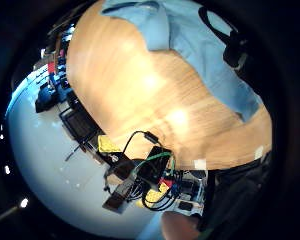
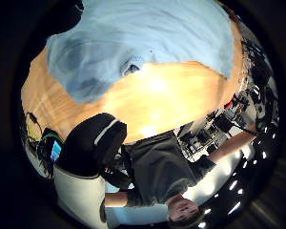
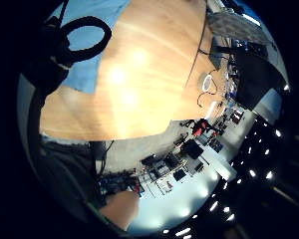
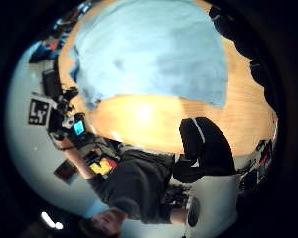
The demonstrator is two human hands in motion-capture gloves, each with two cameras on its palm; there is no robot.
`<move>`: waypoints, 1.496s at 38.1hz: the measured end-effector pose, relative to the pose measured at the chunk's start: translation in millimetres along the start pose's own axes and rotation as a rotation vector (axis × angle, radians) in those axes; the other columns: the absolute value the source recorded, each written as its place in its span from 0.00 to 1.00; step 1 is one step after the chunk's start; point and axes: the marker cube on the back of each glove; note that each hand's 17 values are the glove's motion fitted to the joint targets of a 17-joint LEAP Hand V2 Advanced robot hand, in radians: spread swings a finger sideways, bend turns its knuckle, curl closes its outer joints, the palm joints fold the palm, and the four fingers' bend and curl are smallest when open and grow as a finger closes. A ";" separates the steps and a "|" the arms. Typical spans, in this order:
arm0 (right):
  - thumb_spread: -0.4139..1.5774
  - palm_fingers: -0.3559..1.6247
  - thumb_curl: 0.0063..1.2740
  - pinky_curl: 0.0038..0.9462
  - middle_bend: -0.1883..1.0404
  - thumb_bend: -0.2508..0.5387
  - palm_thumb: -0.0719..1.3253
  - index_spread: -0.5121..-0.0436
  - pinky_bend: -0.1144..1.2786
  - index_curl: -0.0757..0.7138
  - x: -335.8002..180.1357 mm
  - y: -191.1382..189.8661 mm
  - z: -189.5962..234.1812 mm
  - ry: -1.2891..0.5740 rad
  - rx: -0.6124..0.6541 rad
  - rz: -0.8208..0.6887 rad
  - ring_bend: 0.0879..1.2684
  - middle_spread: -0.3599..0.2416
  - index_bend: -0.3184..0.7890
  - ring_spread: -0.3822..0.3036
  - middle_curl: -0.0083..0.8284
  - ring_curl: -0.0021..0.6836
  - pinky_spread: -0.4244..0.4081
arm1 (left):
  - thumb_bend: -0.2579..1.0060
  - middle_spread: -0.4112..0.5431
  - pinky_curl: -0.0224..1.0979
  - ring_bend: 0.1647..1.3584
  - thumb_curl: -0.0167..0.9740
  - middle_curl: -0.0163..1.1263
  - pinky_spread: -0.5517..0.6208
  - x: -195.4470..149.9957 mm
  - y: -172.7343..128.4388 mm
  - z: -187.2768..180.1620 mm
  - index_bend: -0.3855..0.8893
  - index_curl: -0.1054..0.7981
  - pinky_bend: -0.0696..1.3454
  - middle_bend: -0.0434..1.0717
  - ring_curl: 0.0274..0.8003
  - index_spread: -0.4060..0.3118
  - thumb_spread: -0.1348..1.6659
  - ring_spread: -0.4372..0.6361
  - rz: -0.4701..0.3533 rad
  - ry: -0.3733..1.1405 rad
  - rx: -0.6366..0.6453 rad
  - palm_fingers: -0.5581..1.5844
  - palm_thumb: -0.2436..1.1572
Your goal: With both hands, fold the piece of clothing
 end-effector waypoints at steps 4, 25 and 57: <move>0.78 0.51 0.24 0.41 0.31 0.34 0.61 0.38 0.51 0.31 -16.5 40.3 11.3 0.040 -0.011 0.062 0.48 0.49 0.34 0.42 0.44 0.57 0.52 | 0.19 0.43 0.34 0.38 0.29 0.25 0.43 2.6 -8.0 19.4 0.41 0.49 0.47 0.16 0.34 0.43 0.64 0.40 0.000 -0.033 -0.081 0.49 0.38; 0.75 0.68 0.27 0.41 0.31 0.33 0.74 0.44 0.57 0.32 -18.2 21.8 53.8 0.004 0.239 0.052 0.47 0.41 0.40 0.32 0.48 0.57 0.27 | 0.21 0.35 0.38 0.36 0.30 0.27 0.26 0.8 -47.0 23.8 0.46 0.47 0.55 0.22 0.39 0.39 0.68 0.30 0.047 0.057 0.361 0.58 0.48; 0.76 0.83 0.25 0.44 0.37 0.30 0.84 0.56 0.54 0.57 16.4 12.0 -13.0 0.153 0.165 -0.061 0.48 0.32 0.45 0.26 0.59 0.66 0.14 | 0.20 0.15 0.32 0.08 0.31 0.42 0.25 -25.8 12.6 -20.9 0.50 0.65 0.17 0.29 0.41 0.18 0.78 0.14 0.196 0.054 0.264 0.76 0.62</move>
